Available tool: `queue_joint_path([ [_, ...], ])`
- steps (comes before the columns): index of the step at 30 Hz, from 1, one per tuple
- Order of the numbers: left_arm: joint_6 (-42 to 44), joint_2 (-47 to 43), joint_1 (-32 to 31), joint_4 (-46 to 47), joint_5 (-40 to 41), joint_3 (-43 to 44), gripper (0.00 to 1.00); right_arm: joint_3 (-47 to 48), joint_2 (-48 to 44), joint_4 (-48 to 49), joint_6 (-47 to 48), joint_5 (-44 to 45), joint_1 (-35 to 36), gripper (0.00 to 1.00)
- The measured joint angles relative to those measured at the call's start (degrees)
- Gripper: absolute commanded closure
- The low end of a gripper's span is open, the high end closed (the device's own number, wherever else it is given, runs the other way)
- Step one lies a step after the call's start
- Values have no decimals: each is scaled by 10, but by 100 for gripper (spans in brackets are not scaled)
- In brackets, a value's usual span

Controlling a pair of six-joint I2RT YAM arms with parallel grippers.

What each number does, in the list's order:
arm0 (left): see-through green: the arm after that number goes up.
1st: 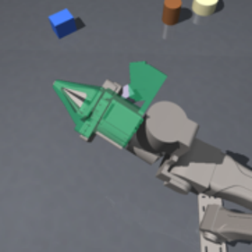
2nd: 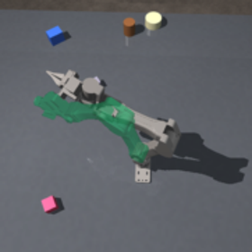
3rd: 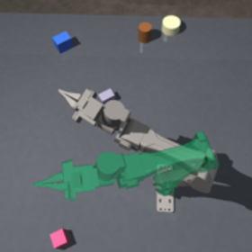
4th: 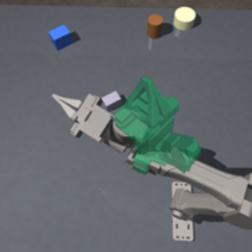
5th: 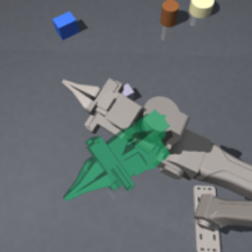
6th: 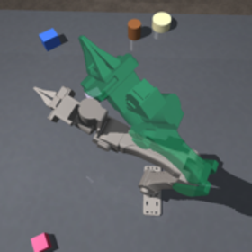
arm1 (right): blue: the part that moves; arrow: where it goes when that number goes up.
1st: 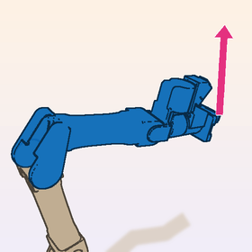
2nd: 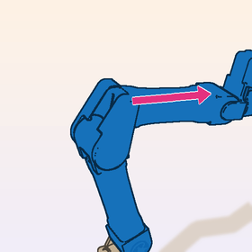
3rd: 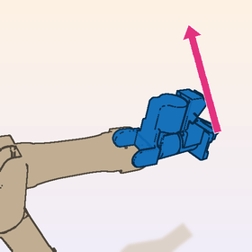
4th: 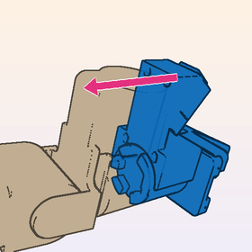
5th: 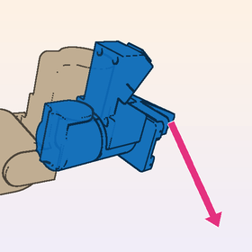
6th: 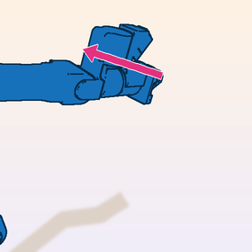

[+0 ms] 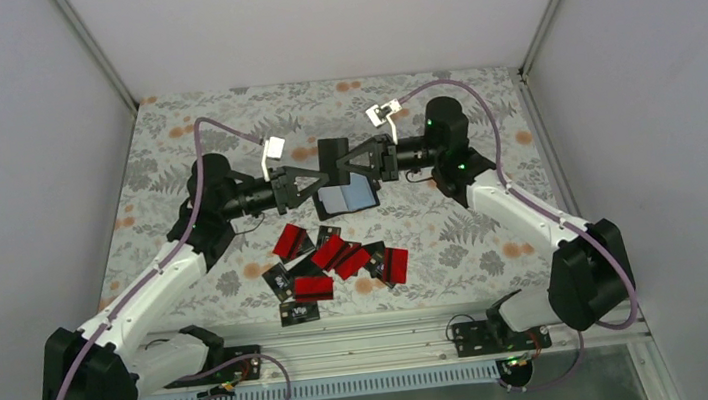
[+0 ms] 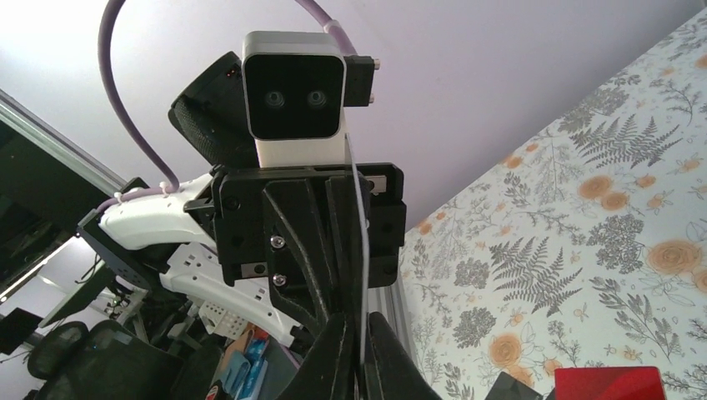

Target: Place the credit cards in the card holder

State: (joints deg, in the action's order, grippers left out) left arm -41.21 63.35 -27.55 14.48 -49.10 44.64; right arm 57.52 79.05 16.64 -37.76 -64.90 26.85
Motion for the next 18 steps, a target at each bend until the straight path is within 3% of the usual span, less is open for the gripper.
queue_joint_path([
  [5,0,-3,0,-1,4,-3,95,3,0,-2,2,-1,2,96],
  [12,30,-15,0,-48,19,-3,71,8,0,-37,28,0,4,96],
  [18,74,-26,0,-113,37,-1,56,8,0,-68,51,-1,5,96],
])
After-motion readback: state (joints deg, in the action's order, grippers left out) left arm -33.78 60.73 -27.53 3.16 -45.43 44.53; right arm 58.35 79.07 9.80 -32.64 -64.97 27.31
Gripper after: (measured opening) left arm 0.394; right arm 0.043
